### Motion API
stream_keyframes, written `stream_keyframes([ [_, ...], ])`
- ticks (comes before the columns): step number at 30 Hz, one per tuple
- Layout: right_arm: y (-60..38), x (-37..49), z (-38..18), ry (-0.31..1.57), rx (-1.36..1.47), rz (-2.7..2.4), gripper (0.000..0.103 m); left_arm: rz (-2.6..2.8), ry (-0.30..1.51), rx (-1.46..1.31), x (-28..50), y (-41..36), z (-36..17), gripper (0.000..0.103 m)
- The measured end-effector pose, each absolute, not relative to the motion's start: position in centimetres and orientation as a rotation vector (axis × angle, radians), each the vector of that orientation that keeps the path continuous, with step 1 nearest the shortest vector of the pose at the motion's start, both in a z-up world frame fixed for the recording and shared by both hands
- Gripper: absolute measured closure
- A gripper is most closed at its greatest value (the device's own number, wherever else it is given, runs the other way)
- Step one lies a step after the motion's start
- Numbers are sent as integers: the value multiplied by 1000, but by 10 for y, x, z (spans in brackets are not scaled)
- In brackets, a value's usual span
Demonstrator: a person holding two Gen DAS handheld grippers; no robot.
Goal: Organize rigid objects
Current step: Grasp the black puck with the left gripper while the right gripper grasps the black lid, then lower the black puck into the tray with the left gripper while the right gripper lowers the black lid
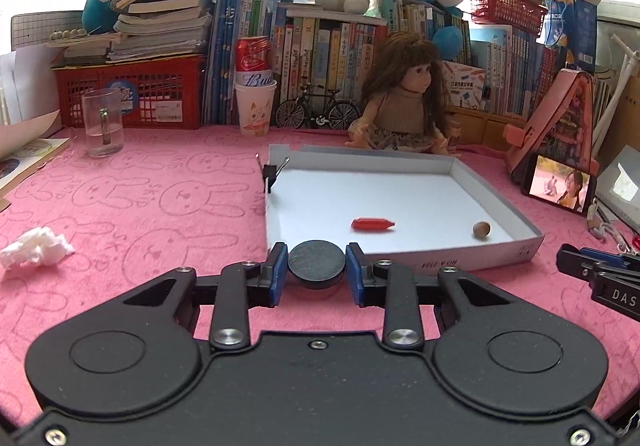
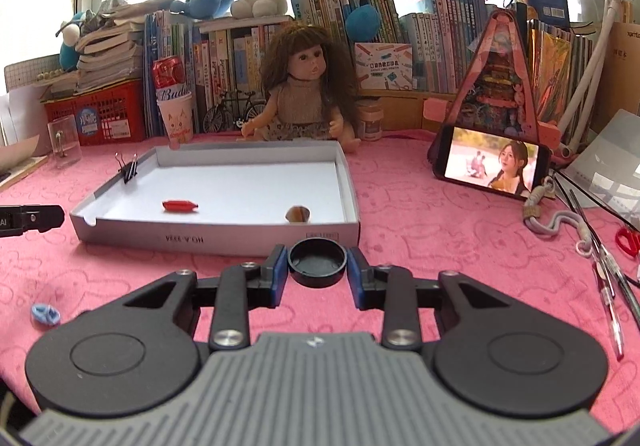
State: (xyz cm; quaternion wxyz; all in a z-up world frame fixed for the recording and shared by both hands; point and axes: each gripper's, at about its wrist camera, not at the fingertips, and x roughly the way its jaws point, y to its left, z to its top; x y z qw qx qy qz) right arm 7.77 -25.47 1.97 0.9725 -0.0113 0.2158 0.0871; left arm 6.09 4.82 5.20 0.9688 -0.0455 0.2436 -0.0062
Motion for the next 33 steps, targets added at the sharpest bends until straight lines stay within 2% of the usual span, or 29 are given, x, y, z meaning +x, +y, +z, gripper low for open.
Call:
stream_keyframes([
  [12, -237, 108, 34, 423, -4, 233, 66, -50, 498, -93, 104, 28, 62, 73],
  [33, -222, 179, 27, 519, 62, 256, 66, -30, 584, -65, 176, 15, 28, 73],
])
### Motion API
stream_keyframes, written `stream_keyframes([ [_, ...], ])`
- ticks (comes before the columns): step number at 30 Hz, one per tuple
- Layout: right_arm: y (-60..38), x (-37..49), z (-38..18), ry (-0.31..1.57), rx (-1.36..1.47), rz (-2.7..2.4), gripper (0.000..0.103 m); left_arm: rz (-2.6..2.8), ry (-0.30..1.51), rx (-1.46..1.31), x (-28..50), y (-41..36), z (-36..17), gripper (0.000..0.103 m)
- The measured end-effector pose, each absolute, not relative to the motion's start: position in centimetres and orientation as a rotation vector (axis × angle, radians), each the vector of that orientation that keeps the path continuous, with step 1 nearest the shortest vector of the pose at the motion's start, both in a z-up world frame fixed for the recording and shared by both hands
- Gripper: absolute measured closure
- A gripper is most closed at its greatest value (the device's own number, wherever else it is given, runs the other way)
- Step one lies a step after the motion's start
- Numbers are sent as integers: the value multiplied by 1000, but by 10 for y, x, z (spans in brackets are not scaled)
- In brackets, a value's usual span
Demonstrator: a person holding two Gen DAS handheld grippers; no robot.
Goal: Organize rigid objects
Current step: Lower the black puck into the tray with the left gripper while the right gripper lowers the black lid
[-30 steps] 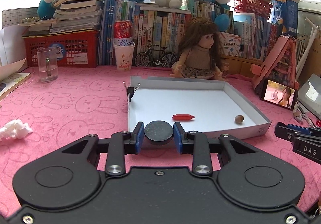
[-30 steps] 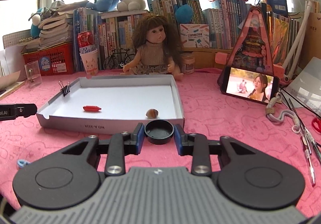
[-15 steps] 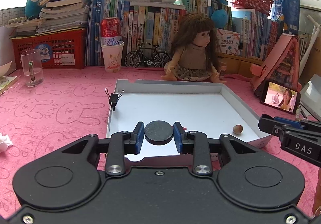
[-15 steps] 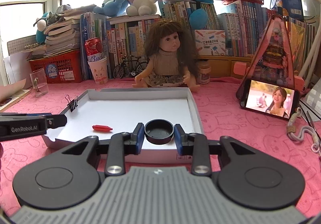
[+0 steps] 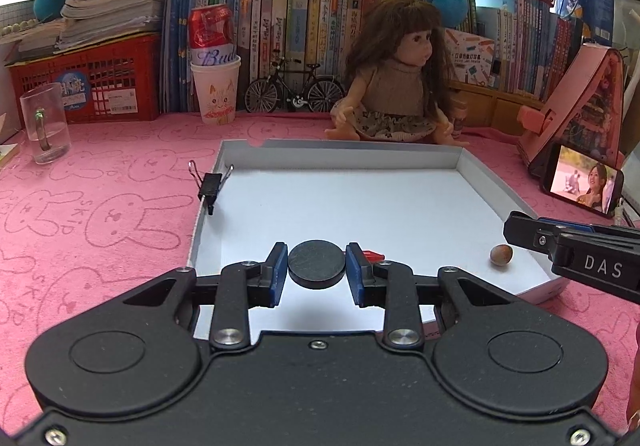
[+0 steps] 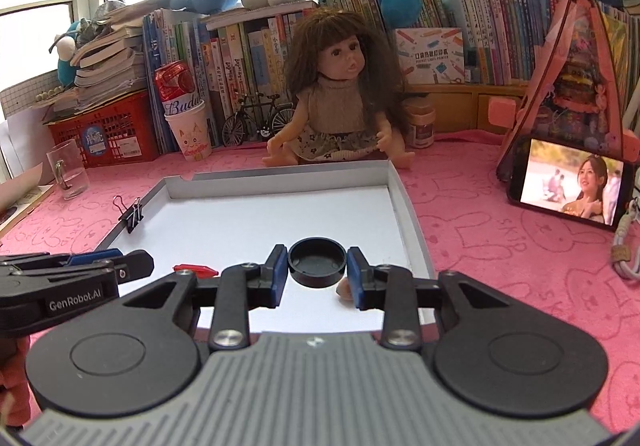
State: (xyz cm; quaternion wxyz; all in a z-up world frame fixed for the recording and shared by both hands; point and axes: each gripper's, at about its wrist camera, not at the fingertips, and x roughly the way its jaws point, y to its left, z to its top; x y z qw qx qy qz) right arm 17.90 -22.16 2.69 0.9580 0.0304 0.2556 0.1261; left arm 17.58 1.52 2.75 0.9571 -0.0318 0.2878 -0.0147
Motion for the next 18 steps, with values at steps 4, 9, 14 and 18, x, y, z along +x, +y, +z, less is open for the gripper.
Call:
stream_keyframes([
  [4, -223, 187, 20, 543, 86, 245, 66, -7, 578, -37, 186, 11, 18, 73],
  [9, -223, 192, 15, 561, 89, 240, 66, -28, 563, -44, 194, 11, 12, 73],
  [14, -221, 198, 13, 572, 83, 237, 66, -48, 596, -57, 205, 10, 9, 73],
  [18, -218, 202, 10, 582, 76, 237, 66, -50, 601, -52, 215, 10, 9, 73],
])
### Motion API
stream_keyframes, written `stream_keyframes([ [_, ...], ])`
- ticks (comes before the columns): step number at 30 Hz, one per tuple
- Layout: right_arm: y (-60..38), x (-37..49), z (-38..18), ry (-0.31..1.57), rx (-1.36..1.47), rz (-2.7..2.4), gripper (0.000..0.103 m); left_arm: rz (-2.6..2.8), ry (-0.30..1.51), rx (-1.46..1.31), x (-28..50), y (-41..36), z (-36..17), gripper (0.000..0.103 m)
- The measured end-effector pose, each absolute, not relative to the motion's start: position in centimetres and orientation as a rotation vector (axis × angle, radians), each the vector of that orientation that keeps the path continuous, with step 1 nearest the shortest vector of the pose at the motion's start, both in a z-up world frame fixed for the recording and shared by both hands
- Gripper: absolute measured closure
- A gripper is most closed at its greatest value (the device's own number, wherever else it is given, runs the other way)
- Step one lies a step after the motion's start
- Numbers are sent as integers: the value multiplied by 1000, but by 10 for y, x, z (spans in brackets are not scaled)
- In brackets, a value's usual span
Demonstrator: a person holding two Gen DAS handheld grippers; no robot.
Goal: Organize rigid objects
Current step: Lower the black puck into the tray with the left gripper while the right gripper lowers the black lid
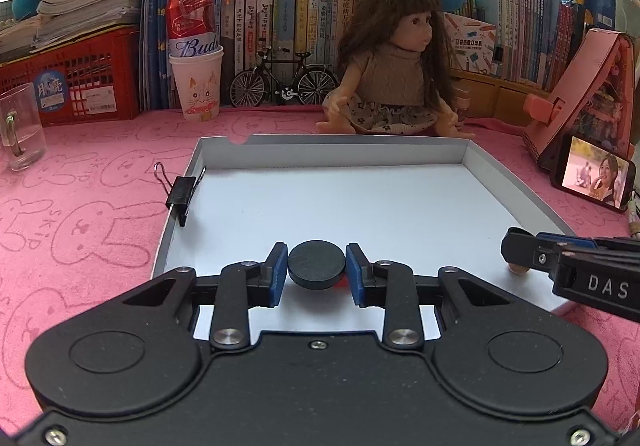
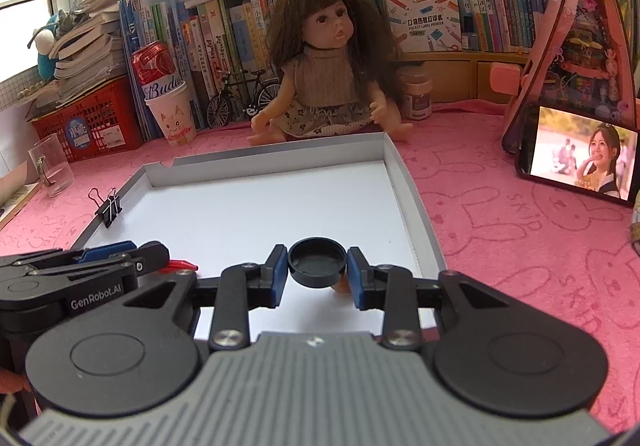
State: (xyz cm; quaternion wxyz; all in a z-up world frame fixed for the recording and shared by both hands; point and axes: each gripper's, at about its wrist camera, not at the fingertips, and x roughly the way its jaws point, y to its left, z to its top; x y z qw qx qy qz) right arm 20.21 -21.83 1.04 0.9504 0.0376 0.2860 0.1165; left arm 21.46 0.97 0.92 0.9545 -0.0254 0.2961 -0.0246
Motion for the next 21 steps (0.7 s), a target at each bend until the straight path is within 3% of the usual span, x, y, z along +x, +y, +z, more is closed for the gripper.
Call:
stream_keyframes([
  [21, -220, 215, 7, 591, 92, 234, 65, -27, 640, -92, 241, 19, 5, 73],
])
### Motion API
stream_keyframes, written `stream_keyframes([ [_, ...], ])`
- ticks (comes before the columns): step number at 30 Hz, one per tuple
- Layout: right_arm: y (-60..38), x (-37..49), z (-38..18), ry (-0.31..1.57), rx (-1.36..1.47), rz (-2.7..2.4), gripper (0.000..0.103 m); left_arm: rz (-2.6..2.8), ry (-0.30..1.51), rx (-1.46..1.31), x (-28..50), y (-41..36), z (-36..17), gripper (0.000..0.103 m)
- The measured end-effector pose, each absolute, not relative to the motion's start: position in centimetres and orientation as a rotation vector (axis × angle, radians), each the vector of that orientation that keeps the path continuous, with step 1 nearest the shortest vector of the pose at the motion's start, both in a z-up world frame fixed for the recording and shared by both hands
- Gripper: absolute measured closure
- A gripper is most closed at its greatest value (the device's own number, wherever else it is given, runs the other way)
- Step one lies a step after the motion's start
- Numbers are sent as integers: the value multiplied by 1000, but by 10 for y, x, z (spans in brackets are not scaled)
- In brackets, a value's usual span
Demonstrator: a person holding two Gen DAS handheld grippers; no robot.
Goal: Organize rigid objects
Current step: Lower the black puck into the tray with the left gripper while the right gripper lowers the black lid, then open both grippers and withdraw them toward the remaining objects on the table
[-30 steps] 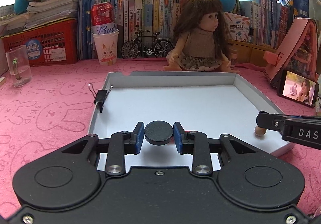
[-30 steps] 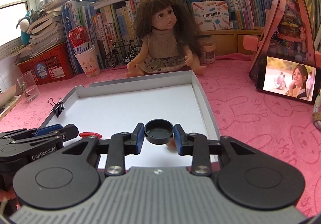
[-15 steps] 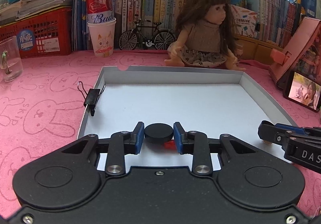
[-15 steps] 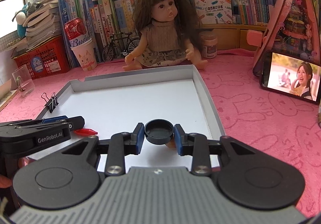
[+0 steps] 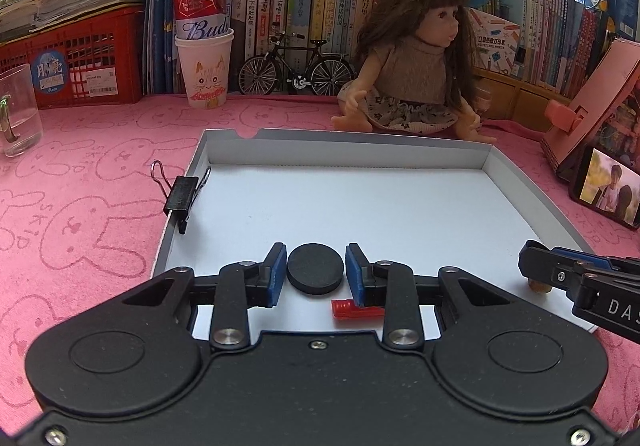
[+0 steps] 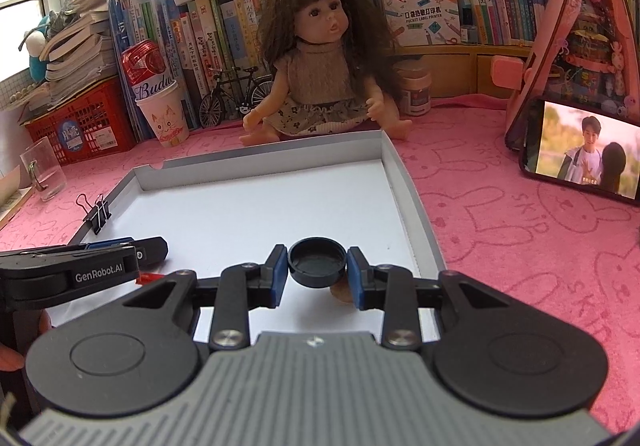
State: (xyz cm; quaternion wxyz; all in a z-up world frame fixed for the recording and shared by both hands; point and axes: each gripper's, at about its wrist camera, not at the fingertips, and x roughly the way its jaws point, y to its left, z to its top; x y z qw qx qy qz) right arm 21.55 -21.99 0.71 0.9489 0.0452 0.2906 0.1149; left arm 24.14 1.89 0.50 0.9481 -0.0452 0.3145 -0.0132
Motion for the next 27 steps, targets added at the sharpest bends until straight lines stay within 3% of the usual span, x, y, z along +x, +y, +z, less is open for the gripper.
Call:
stream_keyframes([
  [4, -220, 215, 7, 590, 98, 237, 62, -32, 642, -95, 239, 16, 5, 60],
  [8, -220, 214, 8, 593, 100, 241, 47, -34, 649, -97, 238, 15, 7, 54],
  [11, -219, 211, 10, 585, 95, 242, 45, -34, 645, -94, 235, 14, 10, 50],
  [22, -224, 196, 22, 549, 94, 248, 20, -77, 588, -95, 212, 10, 30, 30],
  [27, -227, 186, 28, 534, 97, 263, 15, -97, 568, -82, 199, 8, 40, 26],
])
